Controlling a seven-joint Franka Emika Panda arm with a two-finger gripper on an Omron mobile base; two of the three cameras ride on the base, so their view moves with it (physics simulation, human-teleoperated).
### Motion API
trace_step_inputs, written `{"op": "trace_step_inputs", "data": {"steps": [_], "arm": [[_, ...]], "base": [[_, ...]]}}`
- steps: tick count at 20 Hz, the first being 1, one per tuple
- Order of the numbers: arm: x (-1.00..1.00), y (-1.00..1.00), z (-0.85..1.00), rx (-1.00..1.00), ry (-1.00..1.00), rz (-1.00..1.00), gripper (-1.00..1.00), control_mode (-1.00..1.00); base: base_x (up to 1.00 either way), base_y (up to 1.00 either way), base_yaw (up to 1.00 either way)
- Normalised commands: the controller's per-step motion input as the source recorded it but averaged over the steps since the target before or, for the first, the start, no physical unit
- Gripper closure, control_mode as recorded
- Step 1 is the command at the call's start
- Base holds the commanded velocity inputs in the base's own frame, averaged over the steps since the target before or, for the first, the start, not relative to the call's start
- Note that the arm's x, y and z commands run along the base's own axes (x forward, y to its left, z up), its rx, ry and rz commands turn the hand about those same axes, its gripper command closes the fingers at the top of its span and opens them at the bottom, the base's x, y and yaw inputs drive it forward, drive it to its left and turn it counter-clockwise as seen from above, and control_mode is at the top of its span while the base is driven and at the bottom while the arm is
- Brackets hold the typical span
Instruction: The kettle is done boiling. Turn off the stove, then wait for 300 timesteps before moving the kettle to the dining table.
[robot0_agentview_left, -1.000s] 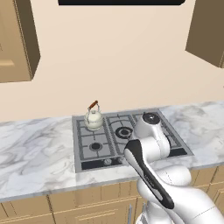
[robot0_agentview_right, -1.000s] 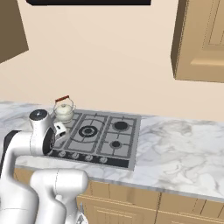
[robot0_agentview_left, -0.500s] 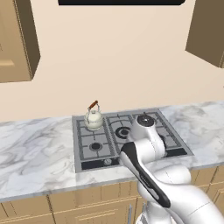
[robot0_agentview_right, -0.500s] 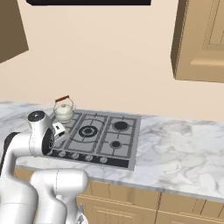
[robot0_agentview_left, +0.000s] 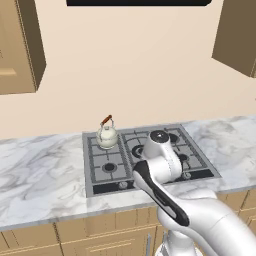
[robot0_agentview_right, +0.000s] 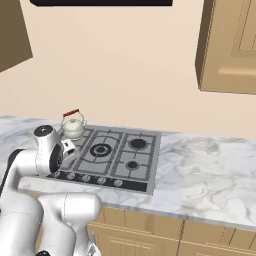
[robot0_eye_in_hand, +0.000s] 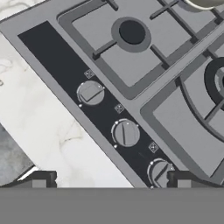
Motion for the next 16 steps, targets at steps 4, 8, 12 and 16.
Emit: {"op": "trace_step_inputs", "data": {"steps": [4, 8, 12, 16], "arm": [[0.05, 0.00, -0.34, 0.00, 0.00, 0.02, -1.00, -1.00], [0.02, 0.00, -0.37, 0.00, 0.00, 0.02, -1.00, -1.00], [0.00, -0.03, -0.37, 0.00, -0.01, 0.01, -1.00, -1.00], [-0.01, -0.15, -0.17, 0.00, -0.06, 0.00, -1.00, -1.00]], "base": [[0.00, 0.00, 0.00], [0.00, 0.00, 0.00], [0.00, 0.00, 0.00], [0.00, 0.00, 0.00]]}}
